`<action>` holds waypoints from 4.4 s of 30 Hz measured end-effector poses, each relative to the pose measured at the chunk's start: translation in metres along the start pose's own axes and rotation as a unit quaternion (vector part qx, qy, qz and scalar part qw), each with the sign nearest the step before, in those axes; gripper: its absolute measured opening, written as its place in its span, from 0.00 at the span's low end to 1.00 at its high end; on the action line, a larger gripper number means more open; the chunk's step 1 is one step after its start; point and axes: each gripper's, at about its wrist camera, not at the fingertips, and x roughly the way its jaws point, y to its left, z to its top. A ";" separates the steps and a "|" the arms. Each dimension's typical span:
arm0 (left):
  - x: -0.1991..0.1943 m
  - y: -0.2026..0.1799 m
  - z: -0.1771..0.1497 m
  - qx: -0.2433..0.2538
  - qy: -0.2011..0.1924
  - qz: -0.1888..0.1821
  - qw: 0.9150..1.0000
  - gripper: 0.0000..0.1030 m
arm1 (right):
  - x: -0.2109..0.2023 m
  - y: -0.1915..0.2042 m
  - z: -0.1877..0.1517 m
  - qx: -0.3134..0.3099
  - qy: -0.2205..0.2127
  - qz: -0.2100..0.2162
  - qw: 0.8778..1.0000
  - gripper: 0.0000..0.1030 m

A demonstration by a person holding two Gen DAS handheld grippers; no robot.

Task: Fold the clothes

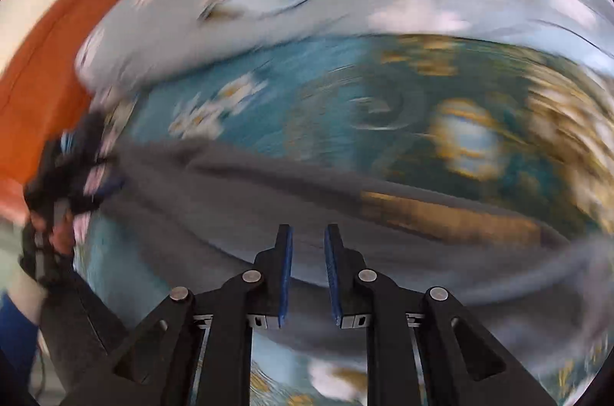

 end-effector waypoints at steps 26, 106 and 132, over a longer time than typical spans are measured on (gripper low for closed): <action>0.023 0.001 0.008 -0.028 0.006 -0.064 0.998 0.65 | 0.086 0.060 -0.007 -0.240 0.126 -0.047 0.961 0.01; -0.061 0.120 0.093 0.011 -0.026 -0.033 0.999 0.64 | 0.139 0.213 0.173 -0.197 0.051 0.030 0.979 0.29; -0.018 0.095 0.095 0.041 0.010 0.090 0.995 0.33 | -0.156 -0.206 -0.176 0.418 -0.131 -0.124 0.890 0.44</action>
